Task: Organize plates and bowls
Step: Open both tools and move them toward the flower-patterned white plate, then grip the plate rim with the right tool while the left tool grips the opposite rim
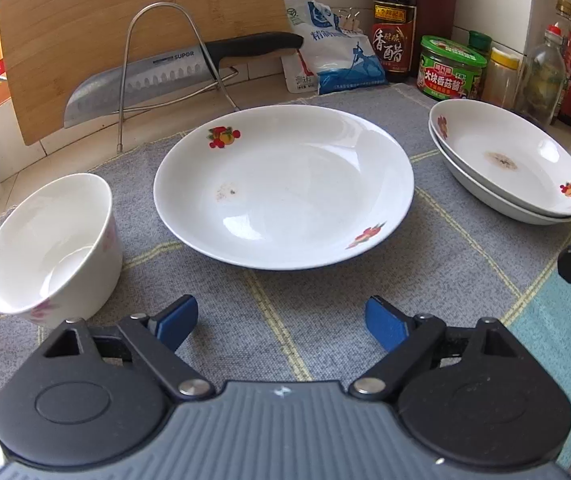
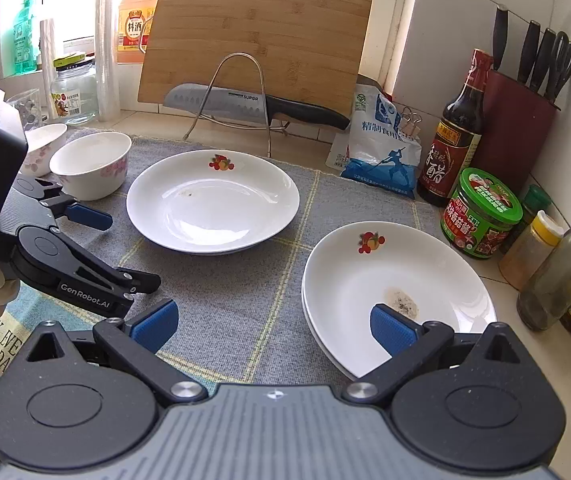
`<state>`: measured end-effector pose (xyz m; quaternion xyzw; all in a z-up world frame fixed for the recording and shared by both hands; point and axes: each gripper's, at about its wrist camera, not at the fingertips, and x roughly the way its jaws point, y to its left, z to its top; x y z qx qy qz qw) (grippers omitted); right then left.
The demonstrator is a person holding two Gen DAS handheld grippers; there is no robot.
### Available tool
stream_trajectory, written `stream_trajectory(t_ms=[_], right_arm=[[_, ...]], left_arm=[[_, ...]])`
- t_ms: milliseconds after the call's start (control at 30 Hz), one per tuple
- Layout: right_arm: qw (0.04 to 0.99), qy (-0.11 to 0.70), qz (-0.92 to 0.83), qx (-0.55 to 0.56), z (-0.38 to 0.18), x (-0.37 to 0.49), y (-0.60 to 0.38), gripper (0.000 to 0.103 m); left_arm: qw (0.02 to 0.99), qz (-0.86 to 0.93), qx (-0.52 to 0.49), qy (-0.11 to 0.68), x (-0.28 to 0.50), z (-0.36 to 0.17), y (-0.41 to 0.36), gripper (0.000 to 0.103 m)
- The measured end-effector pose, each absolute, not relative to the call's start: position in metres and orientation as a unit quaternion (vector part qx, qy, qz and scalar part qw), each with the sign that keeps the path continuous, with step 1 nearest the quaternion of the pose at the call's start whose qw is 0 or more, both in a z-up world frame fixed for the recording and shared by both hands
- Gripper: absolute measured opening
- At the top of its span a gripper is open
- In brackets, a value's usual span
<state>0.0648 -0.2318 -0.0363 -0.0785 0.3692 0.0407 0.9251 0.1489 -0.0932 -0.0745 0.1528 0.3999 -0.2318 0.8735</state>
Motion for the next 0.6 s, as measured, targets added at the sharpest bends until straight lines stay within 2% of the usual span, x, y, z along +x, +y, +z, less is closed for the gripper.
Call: stream_trajectory(t_ms=[67, 267, 600], right_arm=[[0.923, 0.373, 0.046, -0.081, -0.037, 0.068, -0.233, 0.103], [0.917, 0.383, 0.075, -0.082, -0.041, 0.091, -0.239, 0.103], [0.902, 0.384, 0.154, -0.122, -0.038, 0.156, -0.247, 0.103]], left_arm=[[0.874, -0.234, 0.145, 0.399, 0.152, -0.076, -0.095, 0.092], [0.876, -0.230, 0.128, 0.404, 0.162, -0.081, -0.100, 0.102], [0.881, -0.213, 0.119, 0.404, 0.176, -0.084, -0.107, 0.103]])
